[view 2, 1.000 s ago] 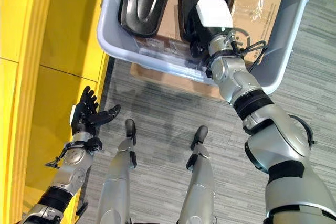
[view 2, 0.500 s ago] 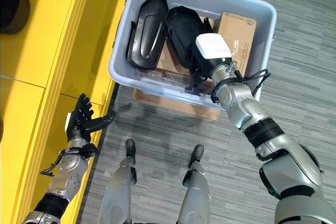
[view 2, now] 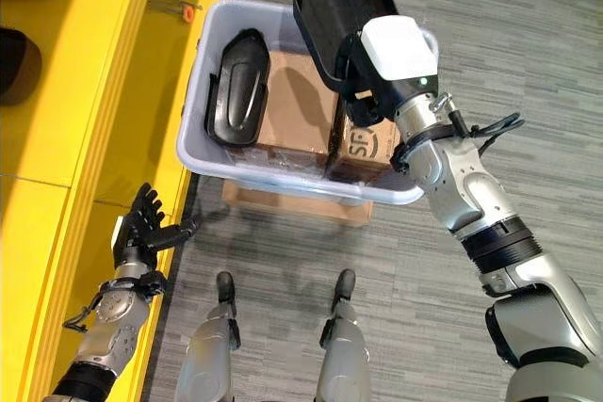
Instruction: Move parts from the plastic box to the shelf.
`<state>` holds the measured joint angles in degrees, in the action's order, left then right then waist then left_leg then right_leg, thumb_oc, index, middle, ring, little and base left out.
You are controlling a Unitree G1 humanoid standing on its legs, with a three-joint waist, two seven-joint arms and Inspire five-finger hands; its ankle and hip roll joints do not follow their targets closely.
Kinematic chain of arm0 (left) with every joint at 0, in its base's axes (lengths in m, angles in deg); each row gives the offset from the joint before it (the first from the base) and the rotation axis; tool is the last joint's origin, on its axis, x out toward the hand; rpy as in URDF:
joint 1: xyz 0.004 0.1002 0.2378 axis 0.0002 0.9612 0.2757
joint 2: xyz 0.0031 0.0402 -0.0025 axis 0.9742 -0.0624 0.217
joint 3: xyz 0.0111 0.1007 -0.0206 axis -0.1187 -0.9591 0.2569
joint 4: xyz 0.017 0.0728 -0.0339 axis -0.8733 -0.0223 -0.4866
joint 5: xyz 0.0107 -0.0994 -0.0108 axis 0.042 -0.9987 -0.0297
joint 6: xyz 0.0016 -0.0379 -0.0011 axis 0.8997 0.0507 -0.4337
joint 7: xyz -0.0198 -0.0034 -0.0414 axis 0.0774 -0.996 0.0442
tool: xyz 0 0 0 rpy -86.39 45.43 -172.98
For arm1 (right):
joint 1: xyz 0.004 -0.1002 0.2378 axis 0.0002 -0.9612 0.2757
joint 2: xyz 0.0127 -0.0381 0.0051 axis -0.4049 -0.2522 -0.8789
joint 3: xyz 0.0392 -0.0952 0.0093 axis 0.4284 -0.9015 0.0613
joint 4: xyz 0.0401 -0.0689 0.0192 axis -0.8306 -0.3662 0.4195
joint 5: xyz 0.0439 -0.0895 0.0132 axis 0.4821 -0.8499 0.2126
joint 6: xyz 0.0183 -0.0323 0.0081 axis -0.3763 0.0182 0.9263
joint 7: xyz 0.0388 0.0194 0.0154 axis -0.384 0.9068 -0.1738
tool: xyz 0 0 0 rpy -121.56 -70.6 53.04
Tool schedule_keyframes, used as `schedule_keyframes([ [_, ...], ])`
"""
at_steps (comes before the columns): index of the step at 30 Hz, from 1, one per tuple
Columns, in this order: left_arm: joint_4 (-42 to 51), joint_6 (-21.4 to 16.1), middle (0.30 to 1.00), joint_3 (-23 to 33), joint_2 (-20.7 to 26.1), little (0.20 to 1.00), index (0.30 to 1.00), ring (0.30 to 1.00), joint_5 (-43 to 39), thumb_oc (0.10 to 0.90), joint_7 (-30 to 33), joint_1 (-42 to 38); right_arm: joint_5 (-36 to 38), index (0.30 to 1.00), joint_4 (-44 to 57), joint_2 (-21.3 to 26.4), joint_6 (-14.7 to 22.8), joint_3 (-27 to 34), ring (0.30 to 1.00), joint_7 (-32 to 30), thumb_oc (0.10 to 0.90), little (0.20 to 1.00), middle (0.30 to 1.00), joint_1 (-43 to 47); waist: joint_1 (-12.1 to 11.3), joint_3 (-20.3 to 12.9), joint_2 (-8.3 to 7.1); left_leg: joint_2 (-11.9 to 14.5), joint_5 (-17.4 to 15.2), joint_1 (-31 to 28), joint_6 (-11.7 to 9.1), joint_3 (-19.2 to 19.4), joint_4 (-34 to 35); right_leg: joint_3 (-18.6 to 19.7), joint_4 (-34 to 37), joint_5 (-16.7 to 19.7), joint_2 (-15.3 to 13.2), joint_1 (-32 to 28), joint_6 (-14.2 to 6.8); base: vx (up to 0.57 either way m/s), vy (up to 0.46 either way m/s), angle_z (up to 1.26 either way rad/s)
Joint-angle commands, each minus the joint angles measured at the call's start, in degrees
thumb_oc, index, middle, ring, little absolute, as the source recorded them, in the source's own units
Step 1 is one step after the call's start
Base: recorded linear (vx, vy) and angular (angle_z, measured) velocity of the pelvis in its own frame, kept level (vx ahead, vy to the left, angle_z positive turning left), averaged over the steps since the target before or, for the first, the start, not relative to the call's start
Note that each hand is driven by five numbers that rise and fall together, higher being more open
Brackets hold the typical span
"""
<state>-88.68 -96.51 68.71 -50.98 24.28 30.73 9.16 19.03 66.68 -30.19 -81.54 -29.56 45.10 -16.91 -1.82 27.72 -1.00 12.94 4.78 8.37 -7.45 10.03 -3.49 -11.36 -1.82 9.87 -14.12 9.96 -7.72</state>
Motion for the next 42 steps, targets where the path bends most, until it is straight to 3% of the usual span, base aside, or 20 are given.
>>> schedule_keyframes([
  [1, 2.39, -4.32, 1.0, -0.72, 0.9, 1.0, 1.0, 1.0, 2.28, 0.9, -1.37, 1.44, -0.77, 0.3, 4.77, 1.59, 3.01, 3.71, 0.3, -5.07, 0.4, 0.3, 0.3, 3.79, -0.03, -12.51, -1.24, 2.02, -0.91, -0.05, -0.88, 0.83, -1.57, 3.01, -8.57, -7.92, -4.73, -1.06, -3.76, 0.03, -0.008, -0.08],
  [8, 2.52, -3.36, 1.0, -0.96, 0.09, 1.0, 1.0, 1.0, 2.32, 0.9, -2.7, 3.02, 0.33, 0.3, 5.74, 1.38, 3.53, 4.92, 0.3, -3.8, 0.4, 0.3, 0.3, 1.5, 0.51, -15.57, -0.41, 2.49, -1.38, -3.21, -0.91, 0.98, -1.58, 3.41, -10.1, -9.74, -4.61, -3.47, -3.68, 0.02, -0.029, -0.04],
  [15, 2.76, -2.68, 1.0, -0.97, -0.76, 1.0, 1.0, 1.0, 1.54, 0.9, -3.28, 4.99, 1.93, 0.3, 5.43, 0.8, 4.16, 3.65, 0.3, -2.72, 0.4, 0.3, 0.3, 1.41, 0.43, -16.05, 1.12, 4.79, 0.03, -5.58, -1.33, 0.07, -2.07, 4.2, -17.03, -15.36, -2.0, -3.98, -1.42, -0.06, -0.1, 0.02],
  [17, 3.6, -2.74, 1.0, 0.03, -0.82, 1.0, 1.0, 1.0, 1.08, 0.9, -3.45, 6.56, 2.92, 0.3, 5.01, 1.26, 4.5, 2.25, 0.3, -2.16, 0.4, 0.3, 0.3, 2.54, -0.21, -15.27, 1.91, 7.22, 3.57, -5.54, -2.24, -1.04, -2.28, 3.69, -20.36, -18.28, 0.7, -3.6, 0.59, -0.14, -0.213, 0.06],
  [18, 3.64, -2.72, 1.0, 0.08, -0.87, 1.0, 1.0, 1.0, 1.09, 0.9, -3.45, 6.59, 2.96, 0.3, 4.92, 1.26, 4.53, 2.12, 0.3, -2.19, 0.4, 0.3, 0.3, 2.68, -0.08, -15.23, 2.06, 7.42, 3.72, -5.53, -2.39, -1.2, -2.19, 3.57, -20.58, -18.41, 0.88, -3.56, 0.74, -0.13, -0.158, 0.12],
  [19, 3.71, -2.81, 1.0, 0.52, -0.95, 1.0, 1.0, 1.0, 0.8, 0.9, -3.33, 7.33, 3.35, 0.3, 5.03, 1.39, 4.67, 1.63, 0.3, -2.17, 0.4, 0.3, 0.3, 3.2, -0.66, -14.77, 2.5, 8.29, 6.48, -5.18, -3.15, -1.77, -2.08, 3.16, -21.51, -19.08, 1.93, -3.21, 1.34, -0.23, -0.249, 0.11],
  [20, 4.24, -2.64, 1.0, 1.67, -1.33, 1.0, 1.0, 1.0, 0.09, 0.9, -3.33, 8.95, 4.19, 0.3, 5.17, 1.23, 5.11, 0.76, 0.3, -2.14, 0.4, 0.3, 0.3, 3.9, -1.61, -13.96, 3.77, 10.42, 12.99, -4.11, -4.85, -3.56, -0.28, 1.82, -22.96, -20.41, 4.46, -2.11, 2.8, -0.23, -0.249, 0.08],
  [21, 4.33, -2.59, 1.0, 1.75, -1.4, 1.0, 1.0, 1.0, 0.08, 0.9, -3.34, 9.03, 4.22, 0.3, 5.09, 1.22, 5.13, 0.6, 0.3, -2.16, 0.4, 0.3, 0.3, 4.04, -1.4, -14.07, 3.98, 10.63, 13.36, -4.01, -5.02, -3.81, 0.07, 1.58, -23.03, -20.44, 4.67, -2.0, 2.97, -0.32, -0.305, 0.09],
  [22, 4.23, -2.48, 1.0, 2.27, -1.79, 1.0, 1.0, 1.0, -0.13, 0.9, -3.5, 9.91, 4.85, 0.3, 5.0, 1.32, 5.39, 0.23, 0.3, -2.19, 0.4, 0.3, 0.3, 4.45, -2.41, -12.85, 4.61, 11.5, 19.53, -2.6, -6.08, -4.6, 1.54, -0.18, -24.04, -21.54, 4.88, -2.08, 3.61, -0.27, -0.224, 0.19],
  [24, 4.17, -2.41, 1.0, 2.07, -1.97, 1.0, 1.0, 1.0, 0.04, 0.9, -3.68, 9.56, 5.1, 0.3, 5.24, 1.89, 5.5, 0.8, 0.3, -2.43, 0.4, 0.3, 0.3, 4.02, -2.34, -12.35, 4.55, 11.56, 18.51, -0.92, -4.58, -3.19, -0.44, -1.56, -23.83, -21.01, 4.62, -1.84, 4.37, -0.27, -0.225, 0.56],
  [25, 3.81, -2.2, 1.0, 1.78, -1.94, 1.0, 1.0, 1.0, 0.32, 0.9, -4.16, 9.34, 5.34, 0.3, 5.77, 2.09, 5.57, 1.49, 0.3, -2.42, 0.4, 0.3, 0.3, 3.02, -2.02, -11.62, 3.89, 10.69, 15.19, -0.19, -3.05, -0.73, -6.25, -3.18, -23.6, -20.86, 3.89, -1.75, 5.19, -0.24, -0.278, 0.73],
  [27, 3.11, -1.69, 1.0, 0.23, -1.64, 1.0, 1.0, 1.0, 0.86, 0.9, -5.35, 8.76, 5.11, 0.3, 6.15, 1.9, 5.25, 3.3, 0.3, -2.6, 0.4, 0.3, 0.3, -0.55, -0.98, -11.49, 2.91, 9.02, 4.89, 1.29, -0.5, 2.95, -18.35, -6.27, -22.05, -19.67, 2.75, -1.81, 5.89, -0.22, -0.338, 0.98],
  [29, 2.76, -1.36, 1.0, -0.68, -2.15, 1.0, 1.0, 1.0, 0.75, 0.9, -5.64, 8.27, 4.66, 0.3, 6.91, 1.76, 4.93, 4.29, 0.3, -2.83, 0.4, 0.3, 0.3, -1.92, 0.02, -11.64, 2.65, 8.27, -1.35, -0.19, -0.43, 5.71, -23.63, -8.04, -20.91, -19.73, 2.01, -2.7, 5.86, -0.11, -0.17, 0.84],
  [30, 2.51, -1.09, 1.0, -1.65, -2.36, 1.0, 1.0, 1.0, 1.12, 0.9, -5.66, 6.97, 4.68, 0.3, 8.08, 1.54, 4.84, 6.1, 0.3, -3.38, 0.4, 0.3, 0.3, -4.3, 1.2, -11.53, 3.11, 8.37, -5.02, -2.38, 0.17, 8.24, -28.08, -10.75, -20.88, -19.37, 1.55, -2.68, 6.01, -0.13, -0.081, 0.62],
  [31, 2.46, -1.09, 1.0, -1.81, -2.3, 1.0, 1.0, 1.0, 1.14, 0.9, -5.63, 6.91, 4.64, 0.3, 8.31, 1.62, 4.81, 6.43, 0.3, -3.33, 0.4, 0.3, 0.3, -4.66, 1.19, -11.48, 3.16, 8.41, -5.28, -2.33, 0.23, 8.06, -28.31, -10.91, -20.96, -19.44, 1.53, -2.82, 5.93, -0.14, -0.008, 0.83],
  [32, 2.49, -0.79, 1.0, -2.36, -2.81, 1.0, 1.0, 1.0, 1.34, 0.9, -5.52, 6.06, 4.27, 0.3, 9.48, 1.59, 4.5, 8.29, 0.3, -3.69, 0.4, 0.3, 0.3, -6.46, 2.18, -11.43, 3.56, 6.98, -9.87, -4.39, 1.27, 9.35, -25.34, -12.82, -21.54, -18.24, 0.7, -2.39, 5.3, -0.08, 0.097, 1.08],
  [33, 2.74, -0.75, 1.0, -2.74, -2.83, 1.0, 1.0, 1.0, 1.5, 0.9, -5.53, 5.55, 4.33, 0.3, 10.0, 1.37, 4.31, 9.33, 0.3, -3.86, 0.4, 0.3, 0.3, -7.1, 2.82, -11.51, 3.81, 5.97, -11.9, -5.92, 2.24, 10.8, -21.23, -13.6, -21.81, -17.48, -0.03, -2.05, 4.43, -0.07, 0.107, 1.15],
  [36, 2.87, -0.52, 1.0, -2.91, -3.21, 1.0, 1.0, 1.0, 1.96, 0.9, -5.71, 5.68, 4.31, 0.3, 11.29, 0.77, 4.24, 11.51, 0.3, -3.94, 0.4, 0.3, 0.3, -9.58, 3.14, -11.69, 4.08, 4.43, -12.1, -7.89, 2.4, 11.99, -15.32, -14.06, -22.49, -16.1, -1.8, -1.73, 3.0, -0.03, 0.158, 0.71],
  [37, 3.02, -0.57, 1.0, -3.12, -2.63, 1.0, 1.0, 1.0, 2.6, 0.9, -5.66, 5.1, 4.96, 0.3, 11.17, 0.55, 4.07, 12.59, 0.3, -4.3, 0.4, 0.3, 0.3, -10.26, 2.41, -10.84, 3.73, 3.35, -11.88, -6.59, 2.49, 10.46, -15.89, -14.25, -22.2, -14.47, -3.9, -1.55, 2.39, -0.02, 0.159, 0.39],
  [42, 2.75, -0.74, 1.0, -3.58, -1.92, 1.0, 1.0, 1.0, 3.35, 0.9, -6.27, 5.0, 4.52, 0.3, 11.45, -0.04, 4.01, 14.61, 0.3, -4.28, 0.4, 0.3, 0.3, -12.25, 1.77, -10.66, 2.87, 1.66, -12.22, -7.33, 2.67, 11.11, -13.8, -15.33, -21.76, -11.67, -7.19, -1.83, 0.74, 0.02, 0.129, 0.23],
])
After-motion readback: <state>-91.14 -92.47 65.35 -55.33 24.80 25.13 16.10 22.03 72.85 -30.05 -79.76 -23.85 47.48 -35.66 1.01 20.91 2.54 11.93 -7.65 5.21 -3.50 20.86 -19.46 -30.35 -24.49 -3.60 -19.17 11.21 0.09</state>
